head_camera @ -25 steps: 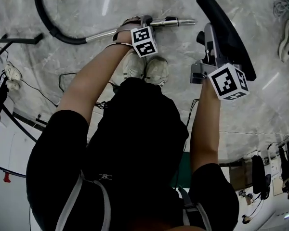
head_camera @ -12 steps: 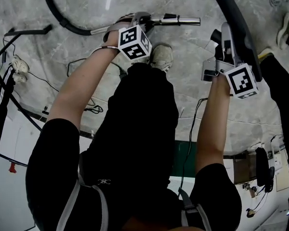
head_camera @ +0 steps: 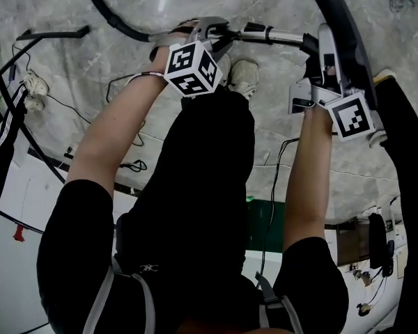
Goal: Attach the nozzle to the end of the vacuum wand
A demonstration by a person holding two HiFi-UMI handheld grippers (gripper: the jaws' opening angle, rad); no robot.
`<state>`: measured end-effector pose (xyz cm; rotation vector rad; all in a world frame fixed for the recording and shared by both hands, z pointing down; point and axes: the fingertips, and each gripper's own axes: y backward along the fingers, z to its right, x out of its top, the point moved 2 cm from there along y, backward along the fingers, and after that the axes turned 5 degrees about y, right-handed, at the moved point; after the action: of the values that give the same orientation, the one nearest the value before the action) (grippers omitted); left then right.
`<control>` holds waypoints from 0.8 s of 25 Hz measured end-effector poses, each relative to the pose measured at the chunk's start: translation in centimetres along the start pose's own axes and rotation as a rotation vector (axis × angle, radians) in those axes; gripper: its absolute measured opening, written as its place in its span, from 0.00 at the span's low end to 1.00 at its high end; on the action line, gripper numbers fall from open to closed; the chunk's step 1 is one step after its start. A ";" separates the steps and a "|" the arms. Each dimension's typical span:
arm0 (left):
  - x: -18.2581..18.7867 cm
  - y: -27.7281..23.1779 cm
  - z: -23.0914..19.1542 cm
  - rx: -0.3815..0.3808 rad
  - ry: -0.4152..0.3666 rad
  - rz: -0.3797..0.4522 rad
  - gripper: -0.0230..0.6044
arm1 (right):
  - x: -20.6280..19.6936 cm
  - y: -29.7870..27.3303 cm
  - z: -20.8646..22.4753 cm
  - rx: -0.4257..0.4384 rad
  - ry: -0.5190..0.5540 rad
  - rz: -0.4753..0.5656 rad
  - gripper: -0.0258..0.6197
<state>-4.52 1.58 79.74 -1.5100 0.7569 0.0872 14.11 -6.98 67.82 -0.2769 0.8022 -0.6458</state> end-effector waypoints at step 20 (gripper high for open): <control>-2.4 2.2 0.0 -0.097 -0.004 0.004 0.32 | -2.5 -2.8 -5.0 0.336 0.140 -0.252 0.27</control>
<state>-7.47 2.77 79.00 -1.5995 0.7611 0.1313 7.92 -7.55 67.16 -0.0253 0.7836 -1.0319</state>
